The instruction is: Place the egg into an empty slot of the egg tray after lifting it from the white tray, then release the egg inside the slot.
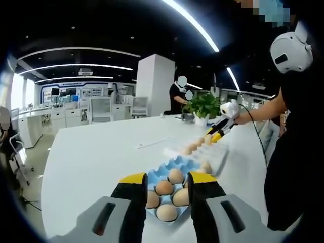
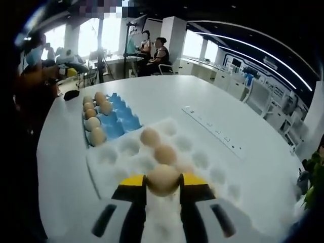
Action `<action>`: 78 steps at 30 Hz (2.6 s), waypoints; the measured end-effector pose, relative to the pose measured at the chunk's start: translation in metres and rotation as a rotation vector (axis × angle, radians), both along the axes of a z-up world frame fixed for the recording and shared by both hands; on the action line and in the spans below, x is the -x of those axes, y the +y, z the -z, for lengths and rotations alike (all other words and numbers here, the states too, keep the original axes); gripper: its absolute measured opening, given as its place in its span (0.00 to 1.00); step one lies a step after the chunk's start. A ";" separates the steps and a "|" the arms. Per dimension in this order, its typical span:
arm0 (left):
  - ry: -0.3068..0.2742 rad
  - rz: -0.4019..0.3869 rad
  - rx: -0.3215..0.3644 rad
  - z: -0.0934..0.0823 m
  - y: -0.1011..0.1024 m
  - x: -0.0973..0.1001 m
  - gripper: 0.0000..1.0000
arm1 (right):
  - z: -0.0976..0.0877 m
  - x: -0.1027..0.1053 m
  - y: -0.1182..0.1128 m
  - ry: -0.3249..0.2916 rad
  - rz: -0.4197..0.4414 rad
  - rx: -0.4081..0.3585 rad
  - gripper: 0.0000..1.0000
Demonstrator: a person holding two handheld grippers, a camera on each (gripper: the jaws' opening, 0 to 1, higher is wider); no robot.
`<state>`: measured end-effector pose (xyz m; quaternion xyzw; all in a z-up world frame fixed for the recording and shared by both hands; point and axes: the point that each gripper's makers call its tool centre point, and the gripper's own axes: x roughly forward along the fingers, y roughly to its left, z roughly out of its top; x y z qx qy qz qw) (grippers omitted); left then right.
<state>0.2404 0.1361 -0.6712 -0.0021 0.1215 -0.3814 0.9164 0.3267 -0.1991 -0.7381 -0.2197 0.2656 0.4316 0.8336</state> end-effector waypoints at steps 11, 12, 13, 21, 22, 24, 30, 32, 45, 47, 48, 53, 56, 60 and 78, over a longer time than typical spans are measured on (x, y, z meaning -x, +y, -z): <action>0.006 -0.004 0.001 0.002 0.001 0.002 0.31 | -0.002 0.004 0.032 -0.008 -0.080 -0.018 0.24; 0.008 -0.003 0.001 0.003 0.001 0.002 0.32 | -0.002 0.004 0.035 -0.009 -0.085 -0.018 0.24; 0.008 -0.003 0.001 0.003 0.001 0.002 0.32 | -0.003 0.004 0.037 -0.013 -0.089 -0.020 0.24; 0.007 -0.002 0.000 0.003 0.000 0.001 0.32 | -0.005 0.005 0.062 -0.013 -0.141 -0.048 0.24; 0.008 0.000 0.000 0.003 0.000 0.002 0.31 | -0.006 0.006 0.066 -0.019 -0.154 -0.053 0.24; 0.008 0.000 -0.001 0.003 0.000 0.002 0.31 | -0.005 0.007 0.074 -0.009 -0.168 -0.057 0.24; 0.008 0.001 0.002 0.003 -0.001 0.002 0.32 | -0.006 0.011 0.097 -0.012 -0.225 -0.063 0.24; 0.008 0.003 -0.003 0.004 -0.001 0.002 0.32 | -0.008 0.012 0.101 -0.012 -0.238 -0.068 0.24; 0.005 0.002 -0.004 0.003 -0.001 0.001 0.33 | -0.005 0.023 0.139 -0.011 -0.330 -0.076 0.25; 0.005 0.000 -0.007 0.003 0.000 0.000 0.33 | -0.005 0.024 0.145 -0.012 -0.343 -0.080 0.25; 0.006 -0.001 -0.006 0.003 0.000 0.000 0.33 | -0.005 0.024 0.148 -0.012 -0.349 -0.078 0.25; 0.006 -0.002 -0.007 0.003 0.001 0.000 0.32 | -0.003 0.025 0.158 -0.009 -0.376 -0.077 0.25; 0.013 0.001 -0.007 0.003 0.001 0.001 0.31 | -0.002 0.025 0.164 -0.008 -0.388 -0.080 0.25; 0.008 -0.006 -0.006 0.003 0.002 0.000 0.32 | 0.000 0.027 0.171 -0.006 -0.404 -0.077 0.25; 0.007 -0.012 -0.014 0.004 0.004 0.000 0.33 | 0.023 0.027 0.196 0.027 -0.436 -0.066 0.25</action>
